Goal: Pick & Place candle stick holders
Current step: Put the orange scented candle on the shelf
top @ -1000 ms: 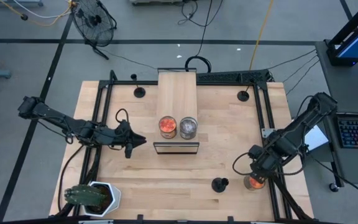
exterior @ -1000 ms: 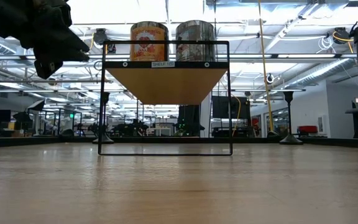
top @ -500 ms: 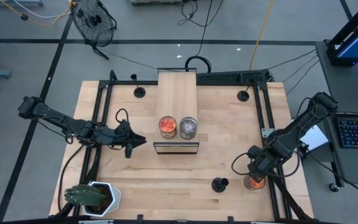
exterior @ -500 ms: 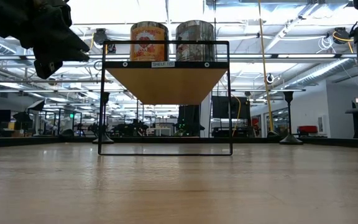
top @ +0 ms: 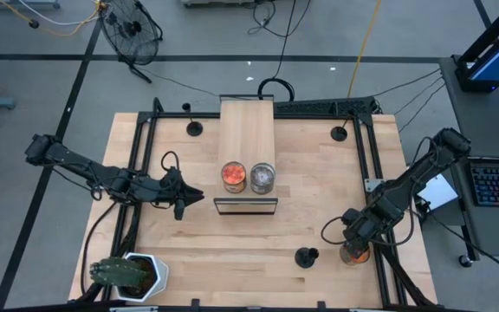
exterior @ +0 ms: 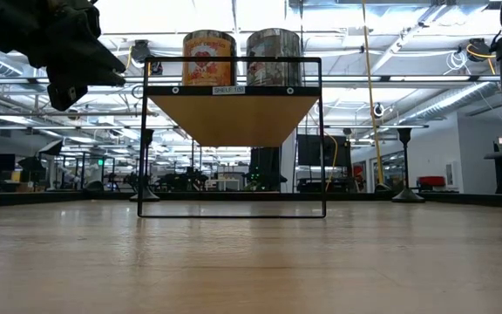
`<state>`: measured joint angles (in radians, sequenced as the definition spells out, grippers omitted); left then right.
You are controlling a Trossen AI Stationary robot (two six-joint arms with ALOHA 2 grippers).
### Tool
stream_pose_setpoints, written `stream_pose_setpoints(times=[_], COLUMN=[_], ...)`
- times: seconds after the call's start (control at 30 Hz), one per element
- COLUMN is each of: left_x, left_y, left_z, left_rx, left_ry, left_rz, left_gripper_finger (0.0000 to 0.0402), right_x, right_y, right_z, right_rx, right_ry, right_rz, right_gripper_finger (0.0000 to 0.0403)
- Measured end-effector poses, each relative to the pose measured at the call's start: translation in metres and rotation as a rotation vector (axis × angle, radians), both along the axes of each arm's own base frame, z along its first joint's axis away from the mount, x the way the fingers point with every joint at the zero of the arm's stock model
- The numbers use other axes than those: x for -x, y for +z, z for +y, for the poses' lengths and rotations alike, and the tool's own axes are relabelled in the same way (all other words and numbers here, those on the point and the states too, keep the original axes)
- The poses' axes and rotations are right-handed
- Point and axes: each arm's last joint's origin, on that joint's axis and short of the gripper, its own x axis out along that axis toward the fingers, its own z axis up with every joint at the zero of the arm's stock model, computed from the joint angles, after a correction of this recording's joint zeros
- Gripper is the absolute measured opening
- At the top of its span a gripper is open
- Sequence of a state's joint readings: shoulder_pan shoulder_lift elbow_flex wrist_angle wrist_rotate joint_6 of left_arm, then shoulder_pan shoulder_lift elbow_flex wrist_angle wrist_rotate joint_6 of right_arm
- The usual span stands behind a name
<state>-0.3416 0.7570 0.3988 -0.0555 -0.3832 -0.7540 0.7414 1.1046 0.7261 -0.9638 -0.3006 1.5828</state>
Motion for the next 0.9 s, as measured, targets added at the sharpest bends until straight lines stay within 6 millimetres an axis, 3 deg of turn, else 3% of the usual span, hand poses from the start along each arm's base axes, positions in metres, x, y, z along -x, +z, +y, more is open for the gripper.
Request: stream_pose_setpoints(times=[0.27,0.5,0.9], left_x=[0.0,0.0,0.0], left_y=[0.0,0.0,0.0], left_z=[0.0,0.0,0.0], left_rx=[0.001,0.003,0.002], left_ry=[0.0,0.001,0.0], left_rz=[0.0,-0.001,0.0], left_gripper_finger=[0.0093,0.0093,0.0093], right_x=[0.001,0.002,0.007], right_y=[0.0,0.002,0.012], right_z=[-0.001,-0.001,-0.006], right_rx=[0.002,-0.029,-0.088], right_ry=[0.001,0.008,-0.004], right_rz=[0.0,0.019,-0.041], right_gripper_finger=[0.0072,0.0011,0.0001])
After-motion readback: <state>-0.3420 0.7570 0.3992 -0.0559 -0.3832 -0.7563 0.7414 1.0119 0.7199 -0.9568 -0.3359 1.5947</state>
